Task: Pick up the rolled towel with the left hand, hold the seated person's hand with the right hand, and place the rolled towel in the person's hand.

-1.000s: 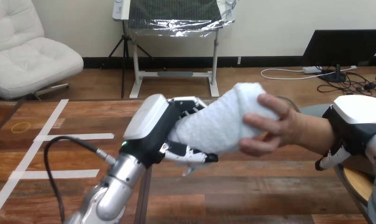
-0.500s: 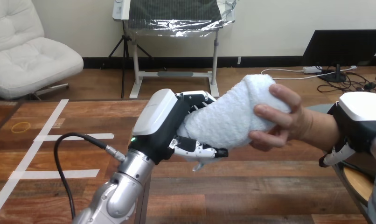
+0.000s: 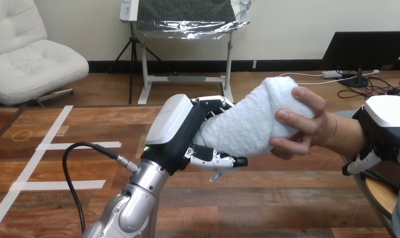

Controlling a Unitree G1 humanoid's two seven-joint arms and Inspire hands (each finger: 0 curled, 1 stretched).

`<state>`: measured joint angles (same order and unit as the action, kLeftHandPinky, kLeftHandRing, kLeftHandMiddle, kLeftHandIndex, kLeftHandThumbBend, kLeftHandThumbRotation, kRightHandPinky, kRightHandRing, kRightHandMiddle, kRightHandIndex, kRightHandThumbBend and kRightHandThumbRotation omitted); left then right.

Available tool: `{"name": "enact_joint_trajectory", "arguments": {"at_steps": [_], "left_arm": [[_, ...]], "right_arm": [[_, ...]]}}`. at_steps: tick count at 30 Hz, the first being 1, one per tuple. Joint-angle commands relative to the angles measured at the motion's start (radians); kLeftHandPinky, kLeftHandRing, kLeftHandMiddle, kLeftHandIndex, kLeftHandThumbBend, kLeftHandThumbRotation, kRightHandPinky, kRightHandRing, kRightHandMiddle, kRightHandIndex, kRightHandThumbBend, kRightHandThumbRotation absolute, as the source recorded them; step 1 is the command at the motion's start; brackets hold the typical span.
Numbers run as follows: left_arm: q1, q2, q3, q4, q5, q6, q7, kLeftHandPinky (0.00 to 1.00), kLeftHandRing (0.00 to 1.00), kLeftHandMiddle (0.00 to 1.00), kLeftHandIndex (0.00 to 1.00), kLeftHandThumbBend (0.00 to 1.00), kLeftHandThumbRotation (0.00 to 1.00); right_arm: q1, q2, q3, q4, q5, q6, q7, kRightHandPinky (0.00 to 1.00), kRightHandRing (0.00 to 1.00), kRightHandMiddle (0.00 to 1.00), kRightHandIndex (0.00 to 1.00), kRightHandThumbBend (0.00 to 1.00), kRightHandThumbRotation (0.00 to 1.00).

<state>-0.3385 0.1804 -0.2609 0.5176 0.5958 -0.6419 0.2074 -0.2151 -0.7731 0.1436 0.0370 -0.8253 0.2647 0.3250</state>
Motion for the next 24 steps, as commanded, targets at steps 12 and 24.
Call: {"name": "enact_joint_trajectory", "arguments": {"at_steps": [12,24], "left_arm": [[-0.082,-0.035,-0.076,-0.029,0.021,-0.050,-0.016,0.31,0.37,0.44,0.49,0.48,0.00],[-0.064,0.009,-0.090,-0.142,0.104,0.128,-0.107,0.38,0.47,0.54,0.58,0.52,0.16]], "right_arm": [[-0.029,-0.008,-0.016,0.015,0.004,0.002,-0.019,0.12,0.19,0.30,0.44,0.76,0.00],[-0.030,-0.013,0.000,-0.011,-0.023,0.020,0.010,0.37,0.52,0.62,0.66,0.82,0.08]]}}
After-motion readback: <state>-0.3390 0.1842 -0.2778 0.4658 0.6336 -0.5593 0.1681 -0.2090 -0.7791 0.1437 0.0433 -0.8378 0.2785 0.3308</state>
